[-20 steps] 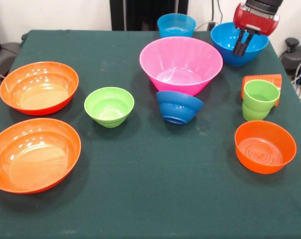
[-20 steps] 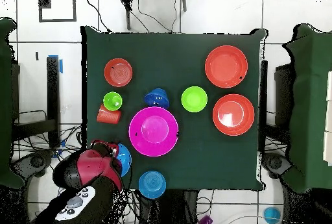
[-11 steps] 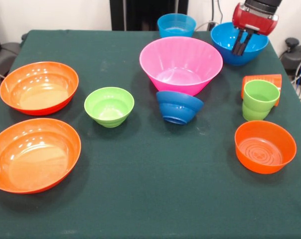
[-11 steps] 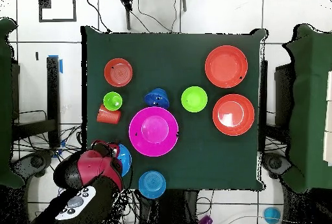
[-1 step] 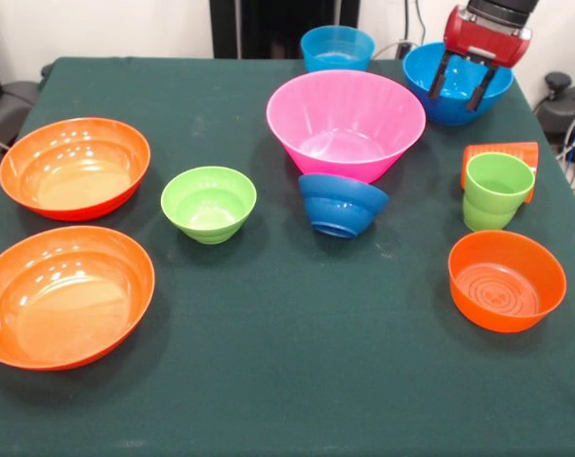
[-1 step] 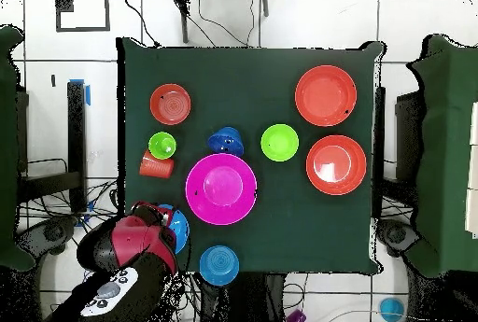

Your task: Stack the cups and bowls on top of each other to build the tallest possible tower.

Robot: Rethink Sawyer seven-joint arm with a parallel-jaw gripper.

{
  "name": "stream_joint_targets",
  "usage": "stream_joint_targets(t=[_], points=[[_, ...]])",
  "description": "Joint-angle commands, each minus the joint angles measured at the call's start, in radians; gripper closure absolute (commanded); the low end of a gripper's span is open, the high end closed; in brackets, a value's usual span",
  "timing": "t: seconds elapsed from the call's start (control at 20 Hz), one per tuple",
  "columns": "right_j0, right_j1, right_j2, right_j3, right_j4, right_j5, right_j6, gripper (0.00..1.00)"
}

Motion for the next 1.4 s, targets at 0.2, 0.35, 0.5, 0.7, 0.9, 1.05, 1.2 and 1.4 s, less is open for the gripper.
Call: stream_joint_targets(t=[0.2,0.35,0.5,0.7,0.9,1.05,1.2,1.4], points=[[-0.031,0.018,0.105,-0.011,-0.052,0.044,0.079,0.00],[-0.032,0.017,0.105,-0.013,-0.052,0.049,0.077,0.00],[-0.025,0.016,0.090,-0.016,-0.049,0.059,0.078,0.00],[-0.006,0.020,0.074,-0.026,-0.030,0.079,0.093,0.00],[0.033,0.015,0.048,-0.073,0.005,0.158,0.112,0.00],[0.056,-0.007,0.021,-0.100,0.011,0.238,0.117,0.00],[0.074,-0.023,0.003,-0.115,0.003,0.284,0.115,0.00],[0.070,-0.076,-0.002,-0.100,-0.015,0.323,0.107,0.00]])
